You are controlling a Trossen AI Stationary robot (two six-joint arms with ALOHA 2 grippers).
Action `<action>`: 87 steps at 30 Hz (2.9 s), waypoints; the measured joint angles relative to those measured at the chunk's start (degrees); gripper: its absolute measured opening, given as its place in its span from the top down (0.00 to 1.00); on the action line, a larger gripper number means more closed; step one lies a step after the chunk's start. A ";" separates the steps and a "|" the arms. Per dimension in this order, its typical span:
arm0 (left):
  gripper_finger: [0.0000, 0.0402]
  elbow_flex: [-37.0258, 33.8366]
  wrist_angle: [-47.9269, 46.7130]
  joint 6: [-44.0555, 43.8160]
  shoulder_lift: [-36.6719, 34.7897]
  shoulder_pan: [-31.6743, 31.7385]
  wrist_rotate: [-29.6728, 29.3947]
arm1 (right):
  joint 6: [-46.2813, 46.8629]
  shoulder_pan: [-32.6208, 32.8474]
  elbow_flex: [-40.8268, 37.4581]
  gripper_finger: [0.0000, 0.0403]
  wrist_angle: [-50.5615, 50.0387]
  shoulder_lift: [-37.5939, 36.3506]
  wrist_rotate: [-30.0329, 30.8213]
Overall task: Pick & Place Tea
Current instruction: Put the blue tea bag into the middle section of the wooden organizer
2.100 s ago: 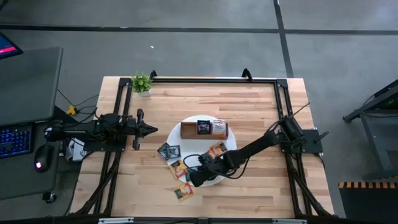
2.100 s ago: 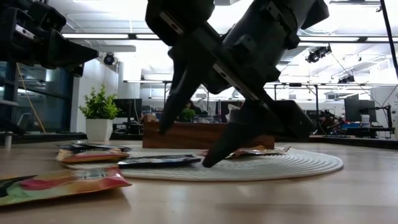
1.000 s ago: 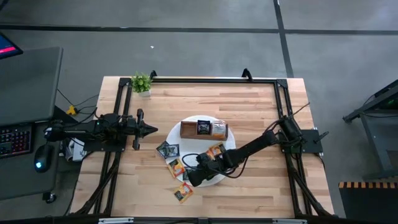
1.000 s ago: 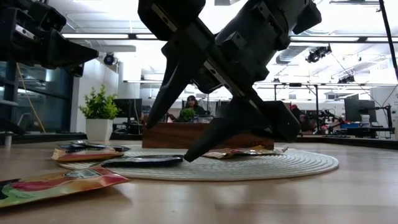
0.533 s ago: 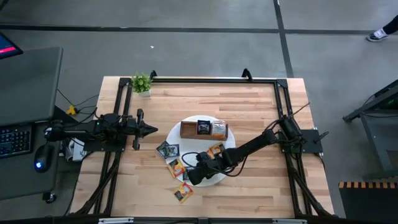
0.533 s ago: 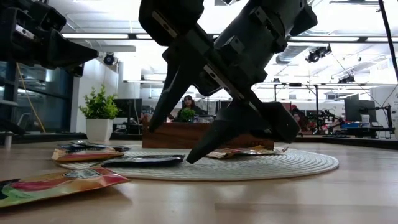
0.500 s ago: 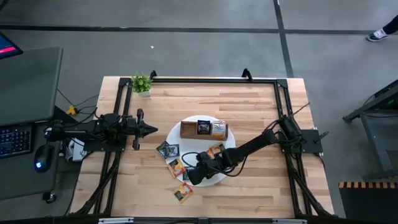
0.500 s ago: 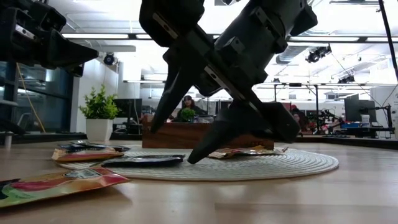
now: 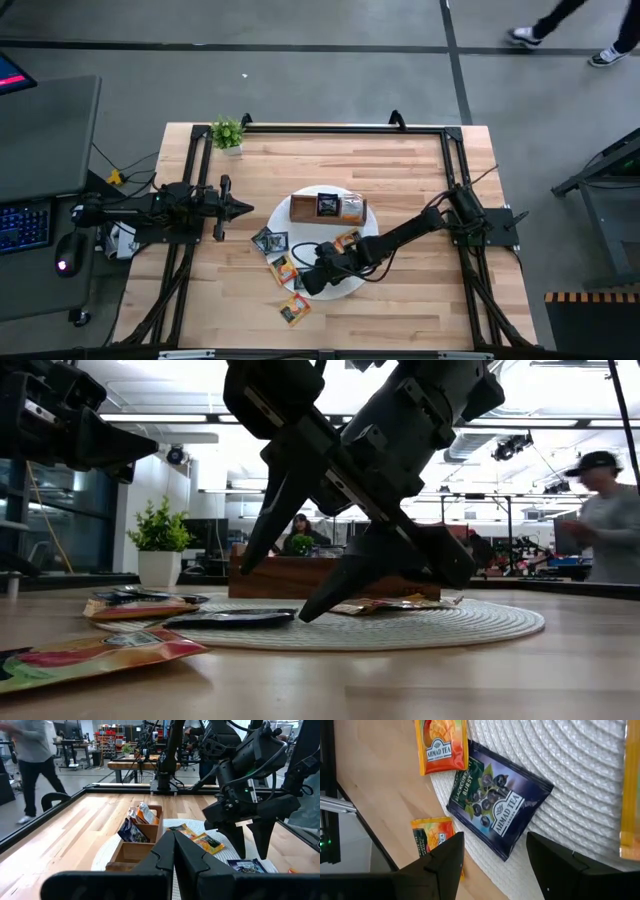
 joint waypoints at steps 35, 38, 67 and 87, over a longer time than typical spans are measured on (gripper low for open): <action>1.00 0.00 0.00 -0.01 -0.01 0.00 0.02 | -4.51 -1.56 8.13 0.81 -2.75 7.61 -1.87; 1.00 0.01 0.00 -0.02 -0.02 0.01 0.02 | -5.30 -1.69 8.09 0.91 -2.73 7.69 -1.84; 1.00 0.01 -0.02 0.00 -0.01 -0.01 0.04 | -21.61 -1.89 21.29 1.00 -36.72 0.55 14.30; 1.00 0.01 -0.02 -0.02 -0.02 0.00 0.07 | -57.03 -8.80 39.85 1.00 -74.19 0.39 31.70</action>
